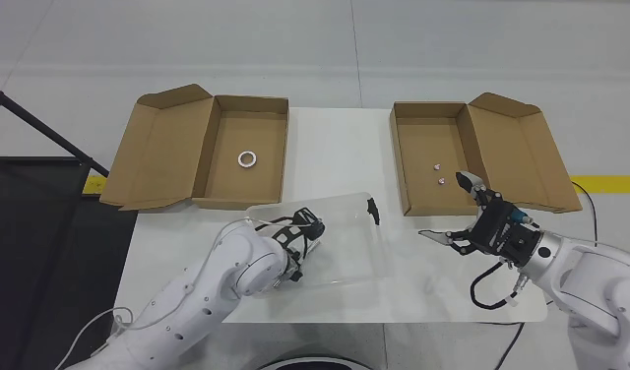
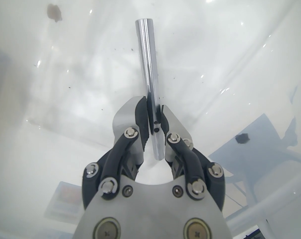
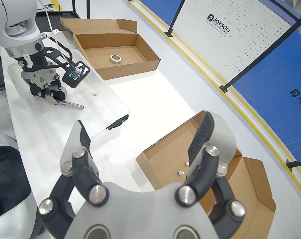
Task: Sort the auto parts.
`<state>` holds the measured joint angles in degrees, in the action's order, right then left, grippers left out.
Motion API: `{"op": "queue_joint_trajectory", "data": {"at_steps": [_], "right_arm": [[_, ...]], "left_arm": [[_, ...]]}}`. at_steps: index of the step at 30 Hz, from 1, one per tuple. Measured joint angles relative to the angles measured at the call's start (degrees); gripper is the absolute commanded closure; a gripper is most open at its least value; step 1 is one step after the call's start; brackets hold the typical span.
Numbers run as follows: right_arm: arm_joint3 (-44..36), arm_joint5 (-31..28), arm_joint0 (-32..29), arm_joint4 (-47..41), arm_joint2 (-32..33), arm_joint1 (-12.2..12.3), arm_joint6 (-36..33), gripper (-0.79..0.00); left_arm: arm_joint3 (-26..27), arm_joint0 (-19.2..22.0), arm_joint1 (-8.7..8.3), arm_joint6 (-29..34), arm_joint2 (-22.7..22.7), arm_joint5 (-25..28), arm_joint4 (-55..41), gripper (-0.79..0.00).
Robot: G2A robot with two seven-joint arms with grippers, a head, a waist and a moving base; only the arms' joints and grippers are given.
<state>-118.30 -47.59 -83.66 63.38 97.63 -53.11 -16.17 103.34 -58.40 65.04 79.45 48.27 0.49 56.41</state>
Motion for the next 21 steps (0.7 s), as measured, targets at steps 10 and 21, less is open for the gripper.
{"op": "queue_joint_trajectory", "data": {"at_steps": [10,21], "right_arm": [[0.0,0.0,0.0,0.0,0.0,0.0,0.0,-0.785],[0.0,0.0,0.0,0.0,0.0,0.0,0.0,-0.785]], "left_arm": [[6.6,-1.5,-0.85,-3.9,9.1,-0.8,-8.4,0.0],[10.6,-5.6,-2.2,-17.8,28.4,1.8,-27.5,0.0]]}}
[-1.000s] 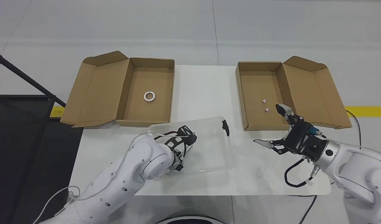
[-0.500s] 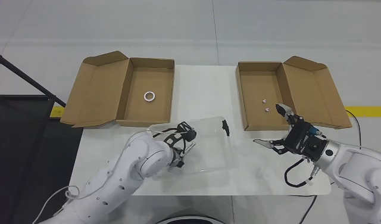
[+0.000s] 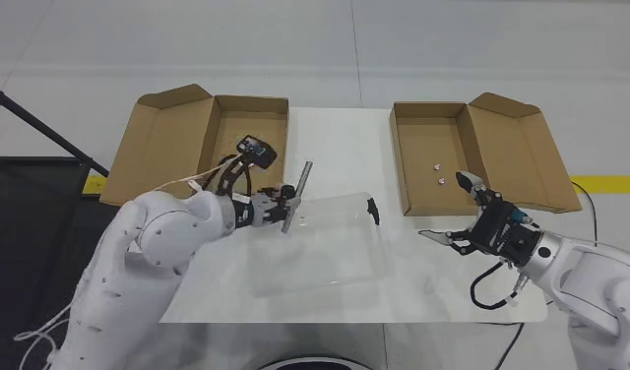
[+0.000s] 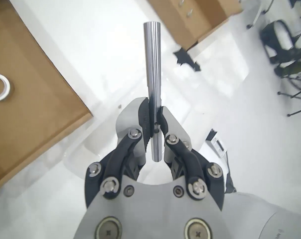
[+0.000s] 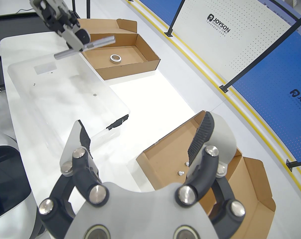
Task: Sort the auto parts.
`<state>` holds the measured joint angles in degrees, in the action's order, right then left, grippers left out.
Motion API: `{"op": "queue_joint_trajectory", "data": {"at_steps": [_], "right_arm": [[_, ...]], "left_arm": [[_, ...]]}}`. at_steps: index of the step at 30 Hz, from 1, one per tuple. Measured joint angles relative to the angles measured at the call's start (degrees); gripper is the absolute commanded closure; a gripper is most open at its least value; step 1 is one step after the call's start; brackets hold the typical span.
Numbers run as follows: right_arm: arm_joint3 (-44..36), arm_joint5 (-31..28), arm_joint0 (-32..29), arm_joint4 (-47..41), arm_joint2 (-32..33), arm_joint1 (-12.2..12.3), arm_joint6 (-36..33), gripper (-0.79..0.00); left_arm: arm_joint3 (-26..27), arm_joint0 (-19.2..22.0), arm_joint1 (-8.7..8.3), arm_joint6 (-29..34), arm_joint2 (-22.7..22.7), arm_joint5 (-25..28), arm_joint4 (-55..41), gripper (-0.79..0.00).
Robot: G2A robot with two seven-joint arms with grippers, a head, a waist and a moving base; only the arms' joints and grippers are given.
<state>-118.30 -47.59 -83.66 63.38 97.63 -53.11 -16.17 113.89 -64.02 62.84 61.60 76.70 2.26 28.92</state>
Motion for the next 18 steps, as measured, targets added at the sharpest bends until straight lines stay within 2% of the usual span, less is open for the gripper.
{"op": "queue_joint_trajectory", "data": {"at_steps": [6,10,14,18], "right_arm": [[0.0,0.0,0.0,0.0,0.0,0.0,0.0,-0.785],[0.0,0.0,0.0,0.0,0.0,0.0,0.0,-0.785],[0.0,0.0,0.0,0.0,0.0,0.0,0.0,-0.785],[0.0,0.0,0.0,0.0,0.0,0.0,0.0,-0.785]], "left_arm": [[-1.8,-2.7,-0.23,-7.6,7.6,5.9,-13.4,0.0],[-3.9,-3.6,-0.52,-7.6,10.0,9.4,-19.3,0.0],[-4.9,-3.1,-1.0,-7.9,10.9,8.5,-13.7,0.0],[-9.4,0.5,-1.52,-6.7,10.7,6.0,-6.2,0.0]]}}
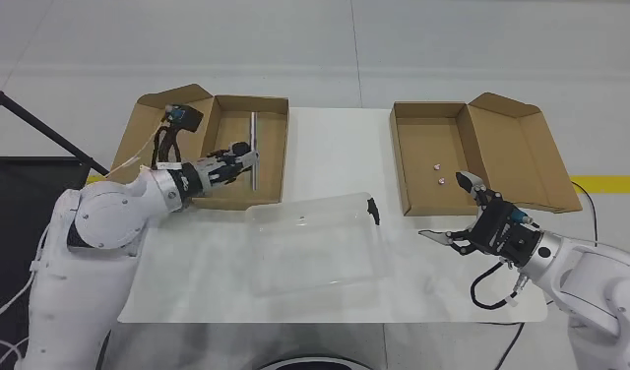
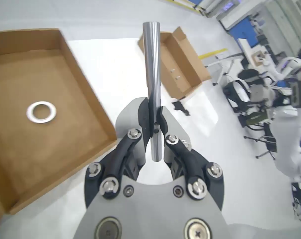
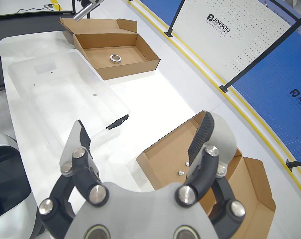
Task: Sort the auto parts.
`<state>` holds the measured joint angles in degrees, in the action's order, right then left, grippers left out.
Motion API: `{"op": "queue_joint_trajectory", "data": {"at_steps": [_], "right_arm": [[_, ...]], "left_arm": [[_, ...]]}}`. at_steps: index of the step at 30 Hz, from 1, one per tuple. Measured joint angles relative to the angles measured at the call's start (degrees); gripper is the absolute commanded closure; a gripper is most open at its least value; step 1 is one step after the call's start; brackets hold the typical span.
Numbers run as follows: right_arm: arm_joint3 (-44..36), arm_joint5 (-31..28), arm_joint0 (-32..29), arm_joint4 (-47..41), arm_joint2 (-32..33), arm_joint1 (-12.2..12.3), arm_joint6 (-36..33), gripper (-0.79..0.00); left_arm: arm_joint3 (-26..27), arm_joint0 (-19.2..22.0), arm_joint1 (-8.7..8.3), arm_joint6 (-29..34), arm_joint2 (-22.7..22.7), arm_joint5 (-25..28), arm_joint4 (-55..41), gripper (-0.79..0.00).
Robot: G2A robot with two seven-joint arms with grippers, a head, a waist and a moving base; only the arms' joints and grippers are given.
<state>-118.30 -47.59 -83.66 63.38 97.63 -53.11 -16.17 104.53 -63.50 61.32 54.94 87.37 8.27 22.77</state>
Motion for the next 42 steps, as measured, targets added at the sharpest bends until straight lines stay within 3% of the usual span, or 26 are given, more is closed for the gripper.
{"op": "queue_joint_trajectory", "data": {"at_steps": [2,6,12,15,21,25,28,31,35,42], "right_arm": [[0.0,0.0,0.0,0.0,0.0,0.0,0.0,-0.785],[0.0,0.0,0.0,0.0,0.0,0.0,0.0,-0.785],[0.0,0.0,0.0,0.0,0.0,0.0,0.0,-0.785],[0.0,0.0,0.0,0.0,0.0,0.0,0.0,-0.785],[0.0,0.0,0.0,0.0,0.0,0.0,0.0,-0.785],[0.0,0.0,0.0,0.0,0.0,0.0,0.0,-0.785],[0.0,0.0,0.0,0.0,0.0,0.0,0.0,-0.785],[0.0,0.0,0.0,0.0,0.0,0.0,0.0,-0.785],[0.0,0.0,0.0,0.0,0.0,0.0,0.0,-0.785],[0.0,0.0,0.0,0.0,0.0,0.0,0.0,-0.785]], "left_arm": [[-2.9,2.6,-0.15,1.5,-1.9,0.3,4.6,0.0],[-13.7,10.5,0.17,4.4,-8.3,0.6,12.5,0.0],[-29.5,20.2,1.68,1.9,-17.4,3.0,18.1,0.0],[-35.6,23.2,2.71,0.5,-20.7,5.6,15.5,0.0],[-42.7,26.9,4.39,-0.3,-27.0,7.1,16.6,0.0],[-45.3,28.3,5.19,-0.8,-29.3,7.1,16.5,-0.305],[-46.5,28.8,5.45,-1.0,-29.9,7.3,16.4,-0.363],[-46.6,28.9,5.4,-1.2,-29.5,7.2,15.9,-0.542],[-45.1,28.1,4.81,-1.2,-27.6,7.3,15.1,-0.653],[-35.4,22.9,2.75,-0.9,-21.3,8.3,12.4,-0.68]]}}
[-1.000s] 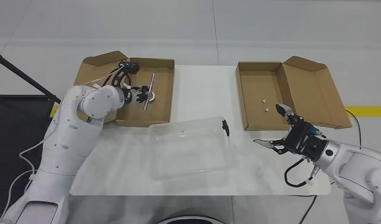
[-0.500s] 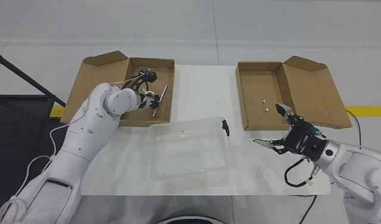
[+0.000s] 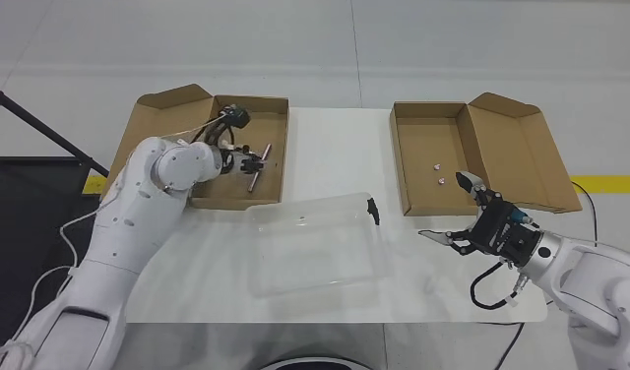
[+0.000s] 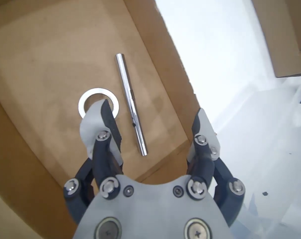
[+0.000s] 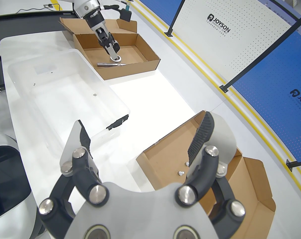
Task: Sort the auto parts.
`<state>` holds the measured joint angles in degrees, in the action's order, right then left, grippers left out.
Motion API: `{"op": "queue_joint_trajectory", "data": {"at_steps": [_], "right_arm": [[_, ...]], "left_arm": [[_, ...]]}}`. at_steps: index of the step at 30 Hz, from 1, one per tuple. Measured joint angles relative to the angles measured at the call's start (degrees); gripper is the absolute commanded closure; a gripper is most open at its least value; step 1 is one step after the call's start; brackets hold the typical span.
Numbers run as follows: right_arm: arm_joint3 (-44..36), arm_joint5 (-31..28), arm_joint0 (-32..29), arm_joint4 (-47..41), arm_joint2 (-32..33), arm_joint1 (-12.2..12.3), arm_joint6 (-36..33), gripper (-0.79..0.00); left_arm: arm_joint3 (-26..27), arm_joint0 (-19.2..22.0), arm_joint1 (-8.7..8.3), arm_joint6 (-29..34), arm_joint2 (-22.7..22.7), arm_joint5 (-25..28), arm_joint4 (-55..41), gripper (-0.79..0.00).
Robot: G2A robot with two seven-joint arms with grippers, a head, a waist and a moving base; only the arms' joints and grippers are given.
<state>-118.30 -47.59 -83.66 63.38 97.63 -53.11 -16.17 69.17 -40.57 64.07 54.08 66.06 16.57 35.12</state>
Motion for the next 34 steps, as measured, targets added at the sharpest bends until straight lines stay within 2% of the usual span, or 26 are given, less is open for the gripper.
{"op": "queue_joint_trajectory", "data": {"at_steps": [4,5,9,12,18,24,34], "right_arm": [[0.0,0.0,0.0,0.0,0.0,0.0,0.0,-0.785],[0.0,0.0,0.0,0.0,0.0,0.0,0.0,-0.785],[0.7,4.5,-0.9,-1.1,1.7,-0.2,2.4,-0.785],[0.8,7.5,-2.0,-2.3,3.5,-0.4,4.6,-0.785],[2.2,11.9,-3.0,-6.3,4.4,-0.7,6.0,-0.785],[3.3,13.5,-2.8,-8.3,4.1,-0.8,5.0,-0.785],[3.3,13.4,-2.8,-8.3,4.1,-0.8,5.0,-0.785]], "left_arm": [[10.8,-6.8,-1.57,-1.6,5.9,0.1,-2.3,-0.705],[13.6,-8.9,-1.93,-2.1,7.5,0.1,-3.0,-0.748],[26.3,-19.6,-3.41,-4.0,15.1,0.7,-5.9,-0.776],[33.8,-27.5,-4.09,-7.0,20.6,1.8,-8.1,-0.779],[45.1,-42.2,-4.58,-16.3,30.7,3.5,-8.8,-0.785],[52.2,-55.4,-4.06,-27.9,37.6,4.9,-10.0,-0.784],[52.2,-55.4,-4.06,-28.0,37.6,4.9,-9.9,-0.784]]}}
